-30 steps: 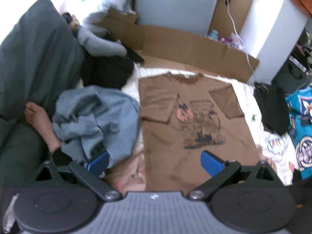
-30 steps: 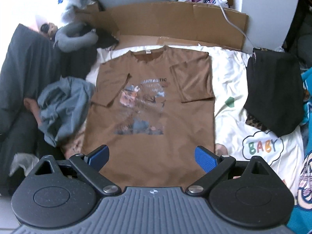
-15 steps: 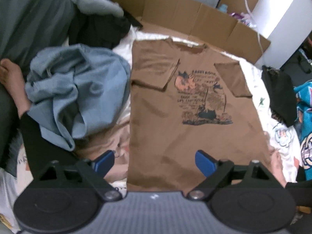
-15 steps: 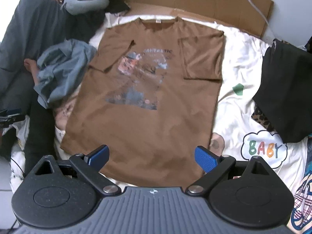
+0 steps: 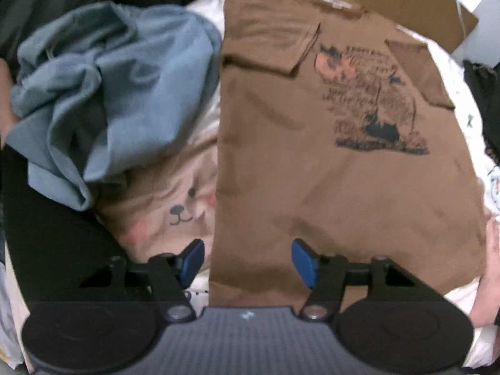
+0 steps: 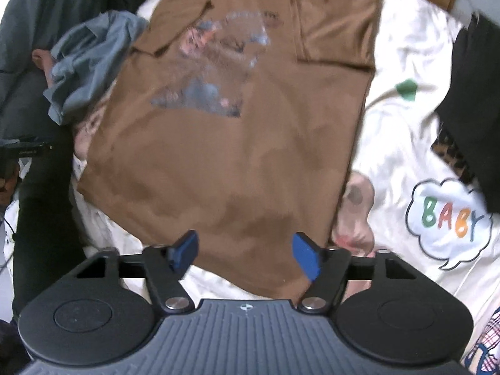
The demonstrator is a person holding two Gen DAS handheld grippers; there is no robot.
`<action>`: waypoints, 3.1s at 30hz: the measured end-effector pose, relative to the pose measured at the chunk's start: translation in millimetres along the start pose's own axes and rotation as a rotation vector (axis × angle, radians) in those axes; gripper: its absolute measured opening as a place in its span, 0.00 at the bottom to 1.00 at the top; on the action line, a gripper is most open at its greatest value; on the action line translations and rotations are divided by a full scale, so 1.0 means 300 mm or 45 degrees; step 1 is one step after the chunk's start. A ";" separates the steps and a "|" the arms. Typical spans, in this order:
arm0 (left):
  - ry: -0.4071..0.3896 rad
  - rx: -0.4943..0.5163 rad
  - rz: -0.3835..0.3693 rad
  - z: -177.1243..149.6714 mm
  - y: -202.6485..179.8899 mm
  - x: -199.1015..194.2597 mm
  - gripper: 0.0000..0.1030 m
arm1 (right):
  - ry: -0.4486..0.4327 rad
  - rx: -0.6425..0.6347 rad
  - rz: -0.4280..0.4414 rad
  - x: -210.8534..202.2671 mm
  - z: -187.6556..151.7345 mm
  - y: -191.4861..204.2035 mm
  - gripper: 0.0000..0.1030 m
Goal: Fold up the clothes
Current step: 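Move both open tools to the T-shirt hem edge, then close both tools on the T-shirt hem edge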
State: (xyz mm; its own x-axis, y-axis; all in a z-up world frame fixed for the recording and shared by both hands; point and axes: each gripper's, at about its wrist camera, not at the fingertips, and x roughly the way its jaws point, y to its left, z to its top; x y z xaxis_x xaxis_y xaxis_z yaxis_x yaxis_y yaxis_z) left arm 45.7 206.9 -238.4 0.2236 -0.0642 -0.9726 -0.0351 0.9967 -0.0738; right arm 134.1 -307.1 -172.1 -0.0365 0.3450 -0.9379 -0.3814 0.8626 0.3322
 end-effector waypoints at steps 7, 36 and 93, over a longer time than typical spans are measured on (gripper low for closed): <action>0.098 -0.079 0.013 -0.002 0.050 0.097 0.40 | -0.001 0.067 0.036 0.124 -0.021 -0.097 0.43; 0.280 -0.251 -0.014 -0.015 0.148 0.232 0.22 | -0.137 0.312 0.080 0.359 -0.097 -0.397 0.40; 0.202 -0.436 -0.064 0.043 0.083 0.016 0.02 | -0.200 0.376 0.233 0.275 -0.246 -0.622 0.04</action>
State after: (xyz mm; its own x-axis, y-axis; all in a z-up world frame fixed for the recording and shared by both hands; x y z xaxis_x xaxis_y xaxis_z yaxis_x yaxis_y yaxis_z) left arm 58.6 232.0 -242.0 0.0803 -0.1461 -0.9860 -0.3577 0.9191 -0.1654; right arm 134.2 -466.8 -318.7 0.0714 0.5358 -0.8413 -0.0979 0.8431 0.5287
